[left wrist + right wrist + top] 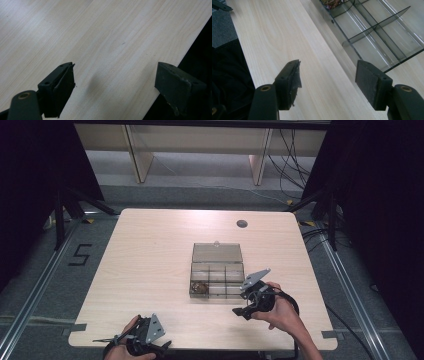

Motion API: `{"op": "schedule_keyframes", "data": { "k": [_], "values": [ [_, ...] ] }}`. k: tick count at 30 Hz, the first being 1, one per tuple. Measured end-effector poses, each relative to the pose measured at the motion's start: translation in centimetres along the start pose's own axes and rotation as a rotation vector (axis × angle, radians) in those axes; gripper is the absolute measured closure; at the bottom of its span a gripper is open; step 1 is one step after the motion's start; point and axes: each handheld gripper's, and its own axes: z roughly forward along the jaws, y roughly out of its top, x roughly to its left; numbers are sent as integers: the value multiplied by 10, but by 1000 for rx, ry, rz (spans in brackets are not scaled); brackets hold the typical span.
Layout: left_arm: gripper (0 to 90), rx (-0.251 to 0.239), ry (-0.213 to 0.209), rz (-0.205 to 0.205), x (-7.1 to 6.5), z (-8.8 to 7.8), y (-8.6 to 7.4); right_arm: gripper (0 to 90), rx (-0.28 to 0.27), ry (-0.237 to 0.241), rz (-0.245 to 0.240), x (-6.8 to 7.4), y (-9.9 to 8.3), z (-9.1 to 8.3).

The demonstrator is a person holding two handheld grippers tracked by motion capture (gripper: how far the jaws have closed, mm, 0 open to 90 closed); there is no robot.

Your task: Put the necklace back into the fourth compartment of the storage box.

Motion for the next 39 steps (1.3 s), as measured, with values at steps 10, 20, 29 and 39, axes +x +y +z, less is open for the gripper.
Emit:
{"op": "schedule_keyframes", "data": {
  "k": [10,20,29,39],
  "values": [
    [156,-9,-7,-5,-1,0,0,372,-19,15,20,4,-10,2],
    [156,-7,-7,-4,-1,-1,1,368,-38,22,47,5,-23,2],
    [156,-3,-19,7,-1,-2,1,357,-65,48,59,6,-30,4],
    [156,-4,-14,6,-1,-1,0,327,-80,52,86,6,-40,7]
  ]
}}
